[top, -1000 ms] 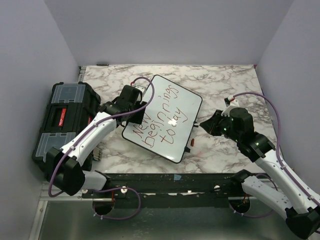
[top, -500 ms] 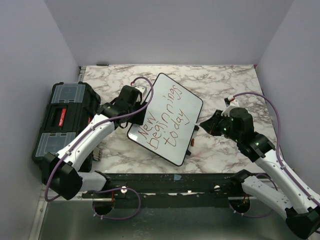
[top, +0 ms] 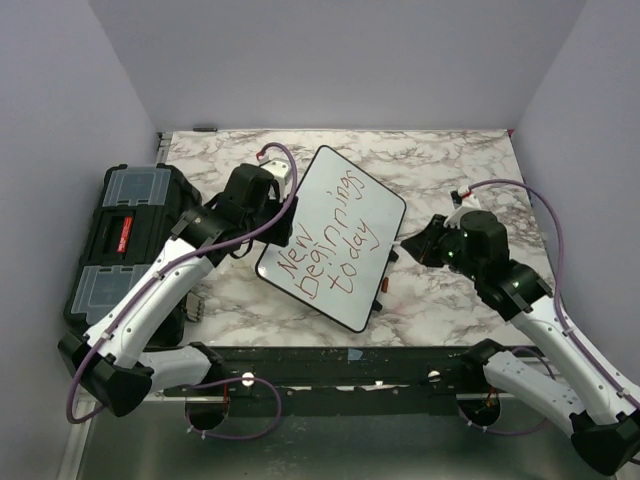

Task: Write a sentence on the whiteboard
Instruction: Pick up the pen cap from the center of the board.

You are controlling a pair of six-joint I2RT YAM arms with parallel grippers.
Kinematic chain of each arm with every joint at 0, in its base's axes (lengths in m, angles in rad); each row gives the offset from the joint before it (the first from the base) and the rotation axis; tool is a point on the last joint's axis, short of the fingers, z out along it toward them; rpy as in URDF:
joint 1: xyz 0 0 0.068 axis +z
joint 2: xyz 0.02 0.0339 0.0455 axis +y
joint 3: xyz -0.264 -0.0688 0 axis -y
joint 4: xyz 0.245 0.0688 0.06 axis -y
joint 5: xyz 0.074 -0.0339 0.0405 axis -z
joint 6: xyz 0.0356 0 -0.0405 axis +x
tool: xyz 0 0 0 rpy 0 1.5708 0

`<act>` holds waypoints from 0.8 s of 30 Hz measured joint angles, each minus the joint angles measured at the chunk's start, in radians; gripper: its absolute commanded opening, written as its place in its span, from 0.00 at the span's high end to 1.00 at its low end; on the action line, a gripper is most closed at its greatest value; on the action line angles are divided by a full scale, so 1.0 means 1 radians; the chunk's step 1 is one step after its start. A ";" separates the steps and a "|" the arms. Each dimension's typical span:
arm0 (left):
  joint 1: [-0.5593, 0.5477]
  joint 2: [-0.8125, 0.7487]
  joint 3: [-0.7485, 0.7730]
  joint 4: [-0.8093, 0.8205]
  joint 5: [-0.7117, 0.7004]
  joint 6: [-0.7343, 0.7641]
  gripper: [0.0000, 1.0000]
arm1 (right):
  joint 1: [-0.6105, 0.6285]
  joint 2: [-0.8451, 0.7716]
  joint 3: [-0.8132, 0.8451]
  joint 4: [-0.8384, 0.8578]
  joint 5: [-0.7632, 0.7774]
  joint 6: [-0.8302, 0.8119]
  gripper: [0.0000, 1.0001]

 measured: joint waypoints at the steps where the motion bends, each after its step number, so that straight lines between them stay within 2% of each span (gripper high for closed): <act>1: -0.016 -0.004 0.014 -0.010 0.000 -0.010 0.37 | 0.000 0.005 0.015 -0.003 0.012 -0.001 0.99; 6: -0.116 -0.042 0.024 -0.027 -0.001 -0.085 0.41 | 0.000 0.034 0.116 -0.014 0.078 -0.016 0.99; 11: -0.288 -0.060 -0.047 -0.008 -0.003 -0.217 0.44 | 0.000 0.068 0.218 -0.025 0.146 -0.030 0.99; 16: -0.454 0.016 -0.079 0.042 -0.031 -0.336 0.46 | 0.000 0.077 0.264 -0.033 0.199 -0.034 0.99; 19: -0.547 0.078 -0.100 0.105 -0.070 -0.416 0.47 | 0.000 0.077 0.278 -0.053 0.239 -0.033 0.94; 21: -0.581 0.109 -0.107 0.138 -0.082 -0.450 0.49 | 0.000 0.077 0.291 -0.058 0.258 -0.032 0.99; 24: -0.621 0.183 -0.104 0.198 -0.111 -0.507 0.50 | 0.000 0.078 0.322 -0.063 0.270 -0.034 0.99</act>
